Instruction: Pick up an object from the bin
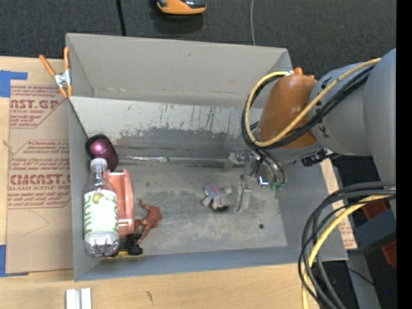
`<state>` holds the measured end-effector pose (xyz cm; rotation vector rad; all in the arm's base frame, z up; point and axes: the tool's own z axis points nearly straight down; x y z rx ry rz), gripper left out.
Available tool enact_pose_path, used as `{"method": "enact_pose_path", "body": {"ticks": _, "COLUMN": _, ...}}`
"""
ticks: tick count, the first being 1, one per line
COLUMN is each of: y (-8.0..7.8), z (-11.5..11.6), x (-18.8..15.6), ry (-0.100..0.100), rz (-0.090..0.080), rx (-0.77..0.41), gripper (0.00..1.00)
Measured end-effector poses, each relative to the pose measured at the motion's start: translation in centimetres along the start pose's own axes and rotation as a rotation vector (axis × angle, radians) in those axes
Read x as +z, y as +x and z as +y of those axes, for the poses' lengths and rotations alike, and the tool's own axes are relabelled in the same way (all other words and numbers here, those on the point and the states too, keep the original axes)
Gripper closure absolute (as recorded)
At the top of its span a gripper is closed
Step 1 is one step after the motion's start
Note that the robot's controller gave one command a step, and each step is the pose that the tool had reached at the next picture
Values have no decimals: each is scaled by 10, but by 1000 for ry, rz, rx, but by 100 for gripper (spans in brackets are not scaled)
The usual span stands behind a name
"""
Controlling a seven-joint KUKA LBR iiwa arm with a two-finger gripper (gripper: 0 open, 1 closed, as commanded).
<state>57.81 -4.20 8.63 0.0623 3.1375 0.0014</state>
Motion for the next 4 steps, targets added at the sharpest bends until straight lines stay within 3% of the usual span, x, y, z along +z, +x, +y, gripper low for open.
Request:
{"method": "enact_pose_path", "body": {"ticks": 1, "y": 4, "z": 27, "x": 13, "ry": 1, "rz": 2, "rx": -86, "gripper": 0}}
{"method": "enact_pose_path", "body": {"ticks": 2, "y": 4, "z": 48, "x": 15, "ry": -1, "rz": 0, "rx": -40, "gripper": 100}}
{"method": "enact_pose_path", "body": {"ticks": 3, "y": 3, "z": 45, "x": 15, "ry": -1, "rz": 0, "rx": -21, "gripper": 100}}
{"method": "enact_pose_path", "body": {"ticks": 4, "y": 39, "z": 75, "x": -146, "ry": -1, "rz": -4, "rx": 70, "gripper": 100}}
